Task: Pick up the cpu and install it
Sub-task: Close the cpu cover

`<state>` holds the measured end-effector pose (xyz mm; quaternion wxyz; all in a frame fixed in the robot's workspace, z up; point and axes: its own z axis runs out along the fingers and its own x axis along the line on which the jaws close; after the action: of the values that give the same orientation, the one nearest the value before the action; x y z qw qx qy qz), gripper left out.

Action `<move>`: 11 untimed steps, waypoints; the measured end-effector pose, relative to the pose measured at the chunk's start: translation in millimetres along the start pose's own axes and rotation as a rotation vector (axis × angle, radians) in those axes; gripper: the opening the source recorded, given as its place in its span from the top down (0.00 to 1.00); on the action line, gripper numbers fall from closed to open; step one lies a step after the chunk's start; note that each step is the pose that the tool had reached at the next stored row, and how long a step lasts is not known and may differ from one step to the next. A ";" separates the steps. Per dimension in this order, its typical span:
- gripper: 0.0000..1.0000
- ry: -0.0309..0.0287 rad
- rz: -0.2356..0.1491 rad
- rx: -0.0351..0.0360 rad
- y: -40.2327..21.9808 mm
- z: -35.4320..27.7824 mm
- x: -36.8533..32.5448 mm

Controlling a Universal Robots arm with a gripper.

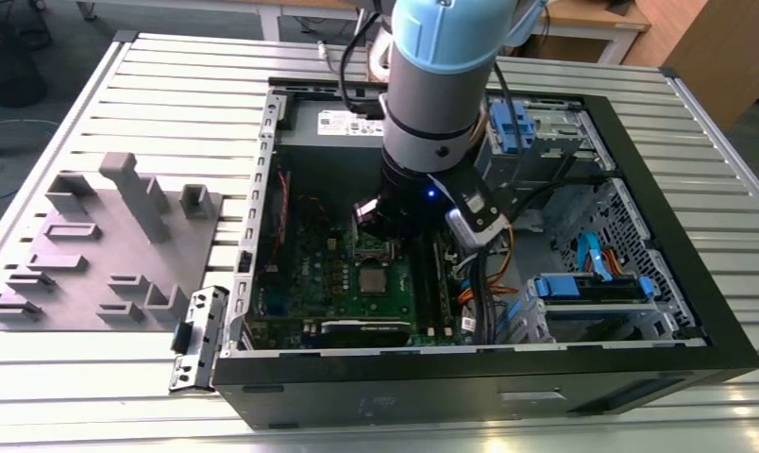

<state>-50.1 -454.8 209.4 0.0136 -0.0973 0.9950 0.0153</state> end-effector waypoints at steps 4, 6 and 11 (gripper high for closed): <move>0.89 0.0012 -0.040 -0.0012 1.2 2.1 -0.2; 0.89 0.0020 -0.069 -0.0020 1.3 3.1 -0.1; 0.89 0.0026 -0.090 -0.0028 2.5 4.5 -1.1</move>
<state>-49.3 -452.0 204.9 0.0129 -0.1420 0.9897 0.0159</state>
